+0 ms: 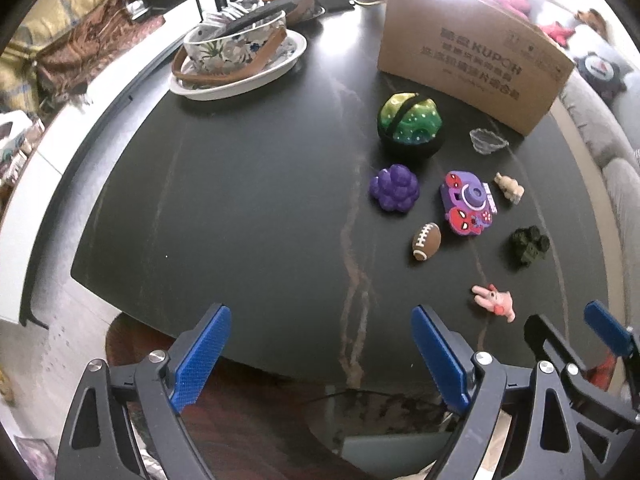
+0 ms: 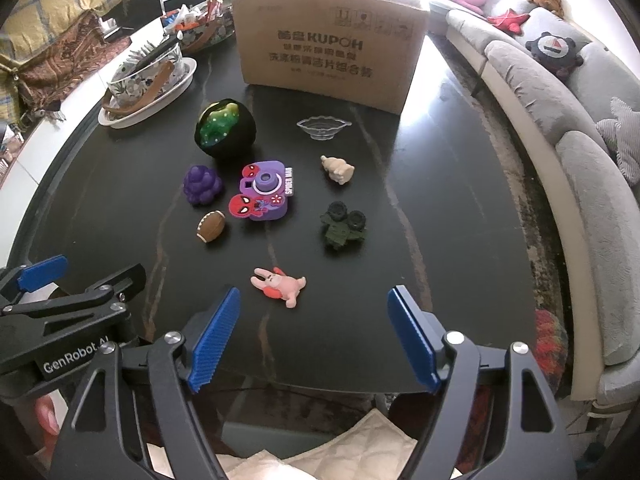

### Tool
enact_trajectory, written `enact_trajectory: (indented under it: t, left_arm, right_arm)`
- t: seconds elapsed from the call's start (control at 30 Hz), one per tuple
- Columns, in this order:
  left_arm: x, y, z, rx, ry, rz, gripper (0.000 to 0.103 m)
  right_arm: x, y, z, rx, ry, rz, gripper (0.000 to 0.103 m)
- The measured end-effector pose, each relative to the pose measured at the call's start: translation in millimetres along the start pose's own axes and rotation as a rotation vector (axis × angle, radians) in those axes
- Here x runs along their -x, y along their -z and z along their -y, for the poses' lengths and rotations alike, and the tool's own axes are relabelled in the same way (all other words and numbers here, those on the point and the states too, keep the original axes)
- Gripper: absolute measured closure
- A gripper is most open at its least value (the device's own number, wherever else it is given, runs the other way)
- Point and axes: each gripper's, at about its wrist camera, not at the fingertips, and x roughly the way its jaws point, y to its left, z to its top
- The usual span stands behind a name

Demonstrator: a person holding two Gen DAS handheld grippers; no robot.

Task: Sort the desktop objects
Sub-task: 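Move the right tool toward the pink bunny toy on the table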

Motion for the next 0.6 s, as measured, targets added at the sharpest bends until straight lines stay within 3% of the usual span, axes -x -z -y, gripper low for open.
enact_trajectory:
  t: [0.13, 0.4, 0.6]
  left_arm:
    - [9.3, 3.3, 3.1, 0.015, -0.041, 0.064, 0.015]
    - [14.3, 10.1, 2.5, 0.039, -0.072, 0.092, 0.015]
    - [0.7, 5.5, 0.6, 0.023, -0.045, 0.037, 0.017]
  right_arm:
    - [0.6, 0.3, 1.0, -0.005, -0.015, 0.009, 0.030]
    - [5.5, 2.9, -0.8, 0.022, -0.016, 0.015, 0.035]
    - [-5.3, 3.9, 0.5, 0.011, -0.057, -0.009, 0.038]
